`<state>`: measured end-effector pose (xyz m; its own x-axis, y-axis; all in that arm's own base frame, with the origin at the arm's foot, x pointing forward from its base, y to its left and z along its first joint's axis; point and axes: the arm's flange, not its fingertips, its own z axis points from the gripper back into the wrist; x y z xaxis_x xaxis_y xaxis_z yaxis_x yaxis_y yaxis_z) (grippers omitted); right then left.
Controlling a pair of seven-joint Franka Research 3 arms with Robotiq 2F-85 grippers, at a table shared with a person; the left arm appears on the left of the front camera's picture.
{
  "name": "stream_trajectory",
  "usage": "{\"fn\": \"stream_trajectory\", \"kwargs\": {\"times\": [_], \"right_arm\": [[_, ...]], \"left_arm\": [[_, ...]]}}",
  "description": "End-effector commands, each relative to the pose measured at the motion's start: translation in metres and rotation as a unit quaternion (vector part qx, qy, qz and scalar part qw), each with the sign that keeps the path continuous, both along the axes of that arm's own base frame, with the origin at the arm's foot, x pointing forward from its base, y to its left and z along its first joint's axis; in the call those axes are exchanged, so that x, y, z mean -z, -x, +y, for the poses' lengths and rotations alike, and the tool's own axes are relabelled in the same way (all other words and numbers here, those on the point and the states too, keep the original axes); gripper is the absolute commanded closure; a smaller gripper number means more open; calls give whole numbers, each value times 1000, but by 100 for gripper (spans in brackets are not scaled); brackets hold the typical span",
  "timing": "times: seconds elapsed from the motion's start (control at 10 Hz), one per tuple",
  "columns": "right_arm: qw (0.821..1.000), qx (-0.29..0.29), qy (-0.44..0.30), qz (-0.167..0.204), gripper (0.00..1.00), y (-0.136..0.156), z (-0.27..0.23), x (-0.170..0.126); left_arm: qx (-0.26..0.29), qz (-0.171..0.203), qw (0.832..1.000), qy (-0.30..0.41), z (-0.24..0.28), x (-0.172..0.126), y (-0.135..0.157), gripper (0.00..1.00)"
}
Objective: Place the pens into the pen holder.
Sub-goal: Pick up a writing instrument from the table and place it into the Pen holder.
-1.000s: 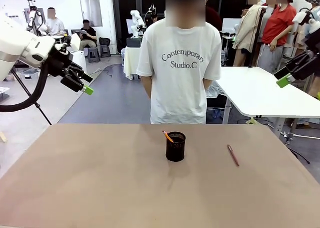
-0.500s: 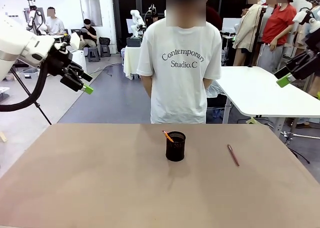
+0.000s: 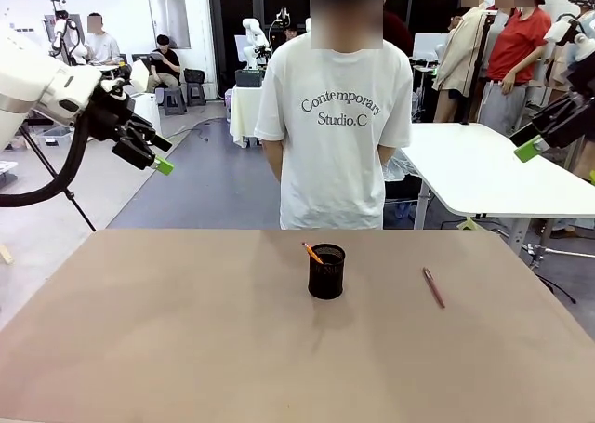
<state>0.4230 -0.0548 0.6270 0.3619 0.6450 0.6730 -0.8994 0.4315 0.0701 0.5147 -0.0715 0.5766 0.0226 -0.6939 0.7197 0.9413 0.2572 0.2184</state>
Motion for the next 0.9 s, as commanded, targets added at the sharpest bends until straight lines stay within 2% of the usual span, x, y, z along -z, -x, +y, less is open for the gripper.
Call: {"fn": "stream_trajectory", "kwargs": {"times": [0.0,0.3,0.4,0.7,0.8], "right_arm": [[1000,-2,0,-1,0,0,1,-3],[1000,0,0,0,0,0,0,0],[999,16,8,26,0,-7,18,14],[990,99,72,75,0,-29,90,53],[981,150,97,71,0,-41,111,65]], "left_arm": [[-3,-3,1000,-1,1,-1,1,0],[-3,-3,1000,-1,1,-1,1,0],[-3,-3,1000,-1,1,-1,1,0],[-3,-3,1000,-1,1,-1,1,0],[-3,-3,1000,-1,1,-1,1,0]]}}
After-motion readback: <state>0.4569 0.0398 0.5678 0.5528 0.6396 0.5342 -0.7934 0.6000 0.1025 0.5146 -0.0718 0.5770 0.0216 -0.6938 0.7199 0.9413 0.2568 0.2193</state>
